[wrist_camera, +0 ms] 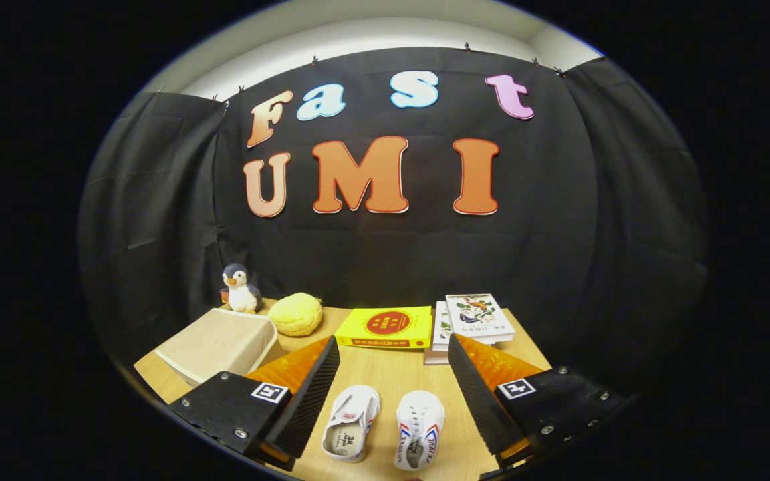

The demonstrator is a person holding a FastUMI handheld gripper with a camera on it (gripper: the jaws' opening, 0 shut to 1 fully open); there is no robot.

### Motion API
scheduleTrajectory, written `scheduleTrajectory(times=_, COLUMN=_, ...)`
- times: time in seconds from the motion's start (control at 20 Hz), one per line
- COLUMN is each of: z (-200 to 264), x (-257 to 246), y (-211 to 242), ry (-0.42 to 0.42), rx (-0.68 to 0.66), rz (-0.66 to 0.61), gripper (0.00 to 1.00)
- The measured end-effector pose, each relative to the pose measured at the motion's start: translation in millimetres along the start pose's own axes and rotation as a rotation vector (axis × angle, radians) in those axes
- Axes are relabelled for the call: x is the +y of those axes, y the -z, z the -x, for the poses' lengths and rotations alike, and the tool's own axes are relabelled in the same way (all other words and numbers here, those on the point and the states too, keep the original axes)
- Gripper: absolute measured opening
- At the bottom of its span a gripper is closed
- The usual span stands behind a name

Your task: Open the storage box then place both shoes into the box .Put the left shoe in first, then the right shoe, with the right side of both shoes facing outward in a uniform manner.

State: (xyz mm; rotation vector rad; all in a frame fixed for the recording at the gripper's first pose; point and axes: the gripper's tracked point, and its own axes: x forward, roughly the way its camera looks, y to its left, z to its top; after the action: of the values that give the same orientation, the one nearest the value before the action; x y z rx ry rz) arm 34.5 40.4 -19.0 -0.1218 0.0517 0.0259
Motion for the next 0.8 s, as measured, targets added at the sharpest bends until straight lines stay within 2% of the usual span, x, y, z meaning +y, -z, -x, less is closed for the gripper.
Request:
scheduleTrajectory(times=0.3, z=-27.4, x=57.1, y=31.7, ry=-0.111, rx=0.098, rz=0.008, gripper=0.98)
scheduleTrajectory(times=0.65, z=-61.6, x=137.3, y=79.3, ry=-0.272, rx=0.253, rz=-0.038, gripper=0.98)
scheduleTrajectory(times=0.8, z=-73.6, x=164.7, y=100.3, ry=-0.328, rx=0.333, rz=-0.097, gripper=0.98)
